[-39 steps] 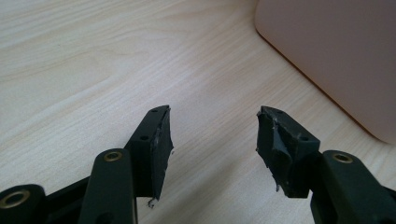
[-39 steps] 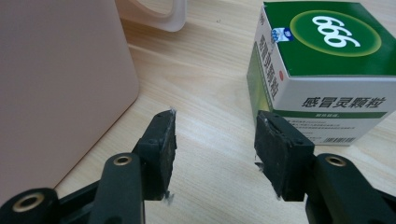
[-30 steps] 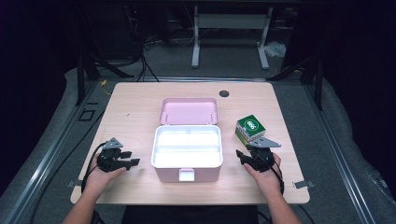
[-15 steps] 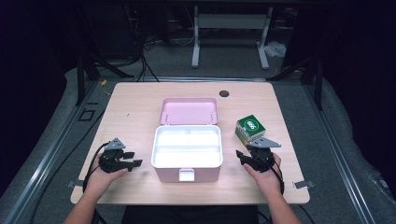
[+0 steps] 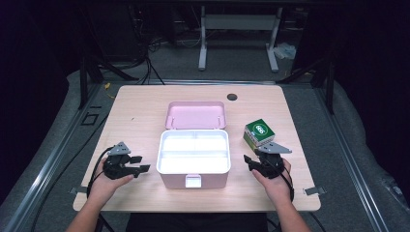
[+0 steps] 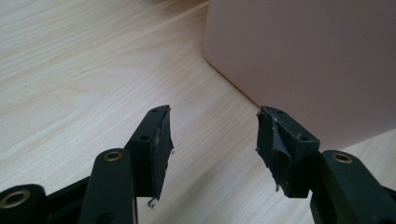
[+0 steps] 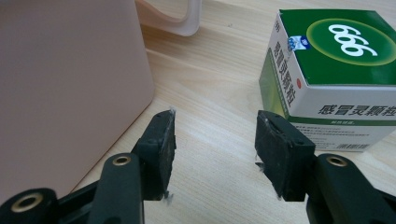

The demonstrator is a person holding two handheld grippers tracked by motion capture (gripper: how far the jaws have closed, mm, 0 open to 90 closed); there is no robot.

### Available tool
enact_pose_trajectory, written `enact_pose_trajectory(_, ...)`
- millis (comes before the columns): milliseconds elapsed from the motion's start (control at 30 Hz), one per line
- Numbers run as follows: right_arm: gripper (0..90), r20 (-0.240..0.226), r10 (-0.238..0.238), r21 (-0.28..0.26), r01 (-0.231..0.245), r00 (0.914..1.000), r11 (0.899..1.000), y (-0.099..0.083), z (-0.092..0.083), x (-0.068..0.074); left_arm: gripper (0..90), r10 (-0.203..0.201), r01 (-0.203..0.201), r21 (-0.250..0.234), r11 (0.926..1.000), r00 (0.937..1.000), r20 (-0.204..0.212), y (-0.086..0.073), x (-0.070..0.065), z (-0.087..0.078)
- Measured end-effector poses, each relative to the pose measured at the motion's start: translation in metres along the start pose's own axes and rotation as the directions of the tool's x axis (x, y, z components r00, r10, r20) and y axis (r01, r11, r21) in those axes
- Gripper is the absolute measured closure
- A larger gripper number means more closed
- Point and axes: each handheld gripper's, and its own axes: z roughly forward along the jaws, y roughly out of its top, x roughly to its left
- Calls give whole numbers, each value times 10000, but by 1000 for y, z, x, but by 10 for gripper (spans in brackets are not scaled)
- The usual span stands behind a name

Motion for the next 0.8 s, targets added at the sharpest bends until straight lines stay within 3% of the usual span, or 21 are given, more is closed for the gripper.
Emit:
enact_pose_trajectory(200,471,55,-98,-5,98,9999,10000,1,0,1,465,179,-176,-162,9997,9997,167,15,-6,-12)
enact_pose_trajectory(533,471,99,-50,-67,51,9999,10000,1,-1,1,518,421,-398,-1029,9939,9989,206,46,-13,-33)
enact_pose_trajectory(800,470,103,-47,-66,48,9999,10000,1,-2,2,539,314,-289,-951,9950,9992,254,59,-13,-34)
